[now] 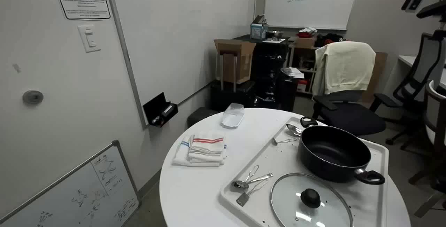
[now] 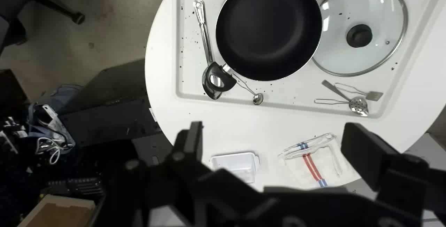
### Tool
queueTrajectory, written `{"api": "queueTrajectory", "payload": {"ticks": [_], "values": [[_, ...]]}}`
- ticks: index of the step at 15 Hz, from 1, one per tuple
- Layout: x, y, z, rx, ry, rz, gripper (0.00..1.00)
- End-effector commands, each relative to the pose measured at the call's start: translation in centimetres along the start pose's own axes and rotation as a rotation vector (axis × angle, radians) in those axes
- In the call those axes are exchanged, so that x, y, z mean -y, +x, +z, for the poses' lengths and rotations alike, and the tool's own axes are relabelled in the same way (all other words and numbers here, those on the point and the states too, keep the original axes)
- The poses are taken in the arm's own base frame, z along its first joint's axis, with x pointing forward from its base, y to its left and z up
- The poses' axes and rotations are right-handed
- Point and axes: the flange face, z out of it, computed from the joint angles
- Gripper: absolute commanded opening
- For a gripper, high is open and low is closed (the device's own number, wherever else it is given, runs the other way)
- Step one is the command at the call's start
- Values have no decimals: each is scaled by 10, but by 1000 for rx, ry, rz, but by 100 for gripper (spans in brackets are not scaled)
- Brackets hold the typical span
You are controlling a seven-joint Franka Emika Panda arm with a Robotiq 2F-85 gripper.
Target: Put the glass lid on the black pot.
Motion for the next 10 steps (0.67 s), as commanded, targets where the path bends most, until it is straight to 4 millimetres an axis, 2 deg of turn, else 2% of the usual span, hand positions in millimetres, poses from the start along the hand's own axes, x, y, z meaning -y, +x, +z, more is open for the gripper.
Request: {"api": "queueTrajectory", "payload": {"ticks": [1, 8, 10], "values": [[0, 0, 0, 0, 0, 0, 100], [0, 0, -1, 0, 0, 0, 100], [3, 4, 5, -1, 5, -11, 100]]}}
